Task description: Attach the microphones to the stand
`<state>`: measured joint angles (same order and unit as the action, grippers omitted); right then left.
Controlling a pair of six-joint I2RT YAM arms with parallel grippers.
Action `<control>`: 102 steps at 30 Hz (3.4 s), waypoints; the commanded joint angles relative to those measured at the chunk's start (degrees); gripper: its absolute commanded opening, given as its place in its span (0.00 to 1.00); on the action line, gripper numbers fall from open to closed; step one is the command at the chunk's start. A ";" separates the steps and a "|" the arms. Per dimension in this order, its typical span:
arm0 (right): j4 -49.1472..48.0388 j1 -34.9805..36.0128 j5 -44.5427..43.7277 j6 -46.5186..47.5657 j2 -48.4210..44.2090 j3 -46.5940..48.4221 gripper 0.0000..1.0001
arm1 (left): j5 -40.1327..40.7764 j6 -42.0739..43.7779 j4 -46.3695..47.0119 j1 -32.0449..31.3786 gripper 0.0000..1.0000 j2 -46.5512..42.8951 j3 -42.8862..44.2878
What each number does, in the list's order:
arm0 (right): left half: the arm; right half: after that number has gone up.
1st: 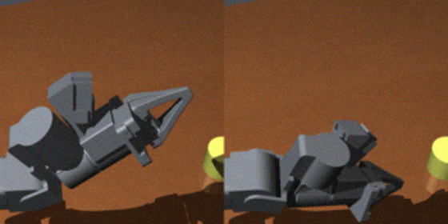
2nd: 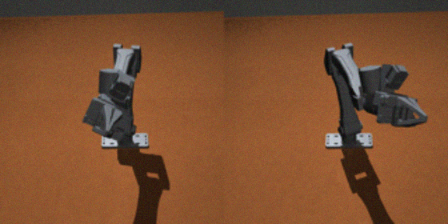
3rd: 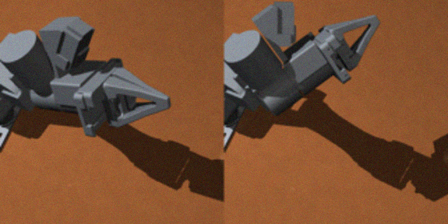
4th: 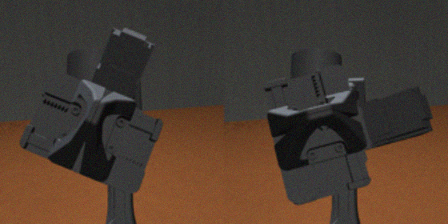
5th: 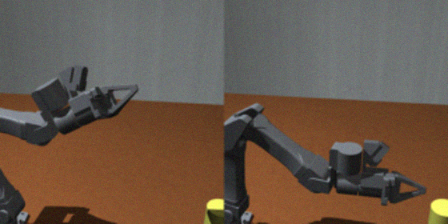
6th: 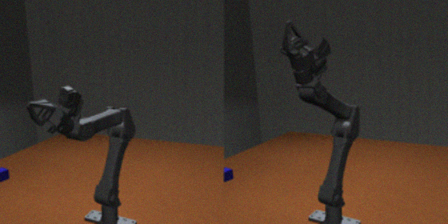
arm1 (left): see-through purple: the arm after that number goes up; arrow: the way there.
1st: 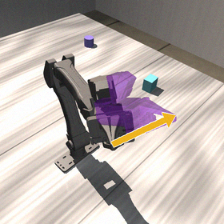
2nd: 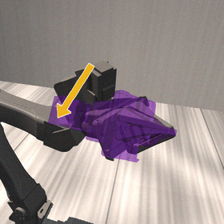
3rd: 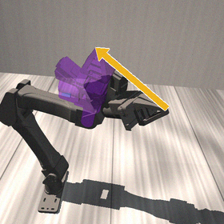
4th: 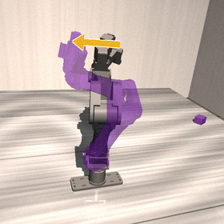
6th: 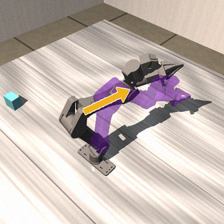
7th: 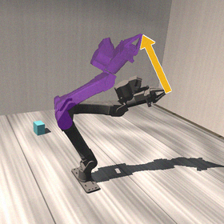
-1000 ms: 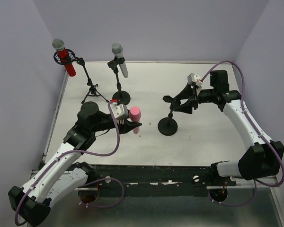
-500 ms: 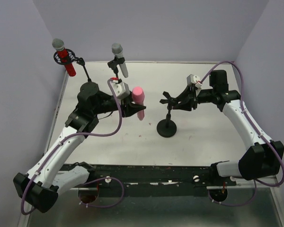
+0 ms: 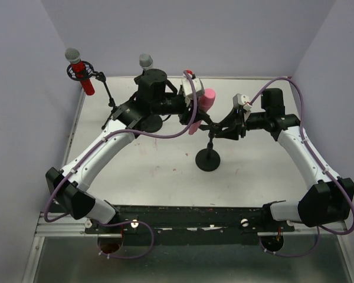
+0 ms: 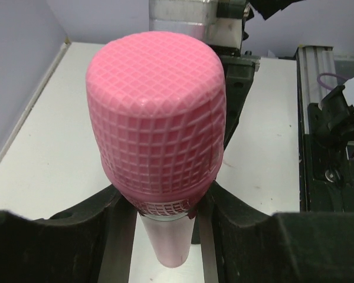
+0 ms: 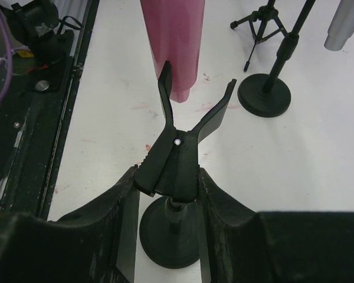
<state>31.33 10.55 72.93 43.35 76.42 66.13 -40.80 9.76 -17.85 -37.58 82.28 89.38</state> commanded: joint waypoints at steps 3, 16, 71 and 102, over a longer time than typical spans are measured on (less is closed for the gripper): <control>-0.57 0.79 1.25 -1.87 -1.01 -1.18 0.11 | 4.23 4.39 -5.09 -2.40 0.00 3.67 3.69; -0.83 1.06 2.04 -2.75 -0.40 -1.35 0.10 | 4.50 2.55 2.81 -3.02 0.00 5.79 0.18; -4.17 0.79 1.60 -5.92 0.39 -3.20 1.00 | 10.38 -6.77 14.06 -3.64 0.85 -4.75 -12.30; -2.39 -6.86 7.23 13.89 8.04 -12.95 0.95 | 34.38 2.99 14.77 3.04 0.99 -57.58 -57.48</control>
<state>33.43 3.68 77.91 59.18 83.05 54.65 -8.51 11.64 -3.90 -34.87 25.69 31.75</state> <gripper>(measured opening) 0.975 0.987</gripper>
